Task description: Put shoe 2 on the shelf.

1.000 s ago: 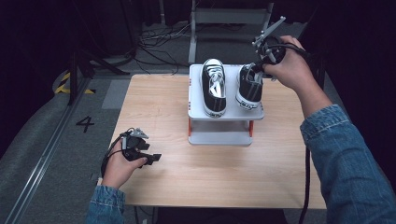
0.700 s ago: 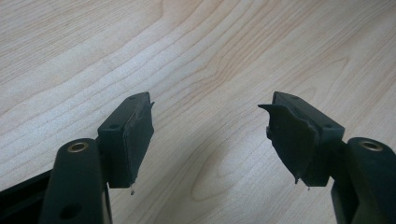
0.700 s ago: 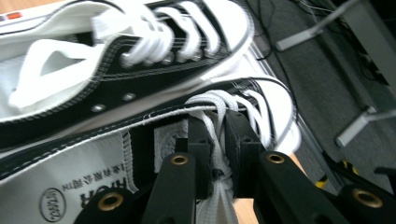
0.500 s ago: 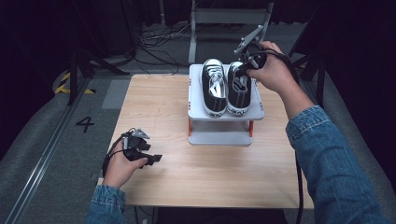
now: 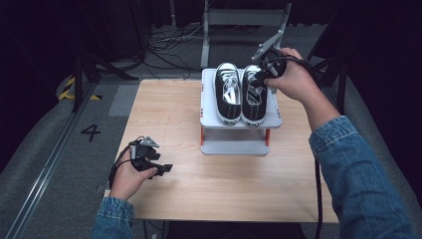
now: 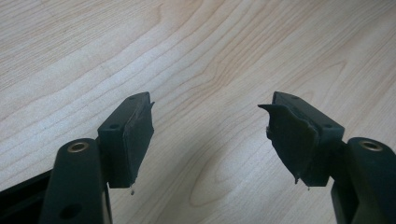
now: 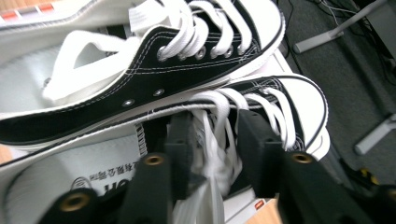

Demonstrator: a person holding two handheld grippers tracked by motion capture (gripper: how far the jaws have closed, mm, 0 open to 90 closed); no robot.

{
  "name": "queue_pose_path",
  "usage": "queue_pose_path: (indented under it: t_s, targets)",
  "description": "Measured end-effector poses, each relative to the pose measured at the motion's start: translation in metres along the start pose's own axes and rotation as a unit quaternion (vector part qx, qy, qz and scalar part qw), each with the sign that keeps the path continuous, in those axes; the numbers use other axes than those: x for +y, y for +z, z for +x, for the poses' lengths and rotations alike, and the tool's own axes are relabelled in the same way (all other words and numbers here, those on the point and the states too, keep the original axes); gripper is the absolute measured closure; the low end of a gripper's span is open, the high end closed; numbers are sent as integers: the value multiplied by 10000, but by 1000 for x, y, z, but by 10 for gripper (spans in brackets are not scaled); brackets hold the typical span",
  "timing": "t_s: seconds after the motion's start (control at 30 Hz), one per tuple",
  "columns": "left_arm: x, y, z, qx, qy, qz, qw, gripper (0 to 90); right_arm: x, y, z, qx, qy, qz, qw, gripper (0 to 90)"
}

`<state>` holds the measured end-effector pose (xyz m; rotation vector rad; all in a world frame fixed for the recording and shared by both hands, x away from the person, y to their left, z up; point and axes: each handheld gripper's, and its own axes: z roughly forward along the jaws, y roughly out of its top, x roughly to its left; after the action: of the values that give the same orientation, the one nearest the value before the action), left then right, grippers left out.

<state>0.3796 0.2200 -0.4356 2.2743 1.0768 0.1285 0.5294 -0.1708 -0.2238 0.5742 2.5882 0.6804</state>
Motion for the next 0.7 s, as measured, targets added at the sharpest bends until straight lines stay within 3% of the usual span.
queue_pose_path:
  t_s: [0.07, 0.2, 0.4, 0.53, 0.63, 0.7]
  targets:
    - [-1, 1, 0, 10, 7, 13, 10000, 315, -5, -9, -3, 61, 237, -252, 9994, 568]
    - [-3, 0, 0, 36, -17, 26, 10000, 315, -19, -30, -6, 69, 531, -444, 9976, 527]
    - [-3, -3, 1, 146, -26, 49, 9999, 314, -39, -49, -8, 6, 629, -458, 9970, 495]
    - [-1, -2, 3, 224, -9, 97, 9997, 311, -68, -70, -8, -188, 753, -545, 9955, 471]
    - [1, -2, 6, 478, 59, 217, 9986, 305, -91, -81, -5, -272, 853, -592, 9942, 429]
    - [1, -3, 7, 676, 95, 315, 9972, 299, -106, -85, -3, -396, 759, -571, 9947, 426]
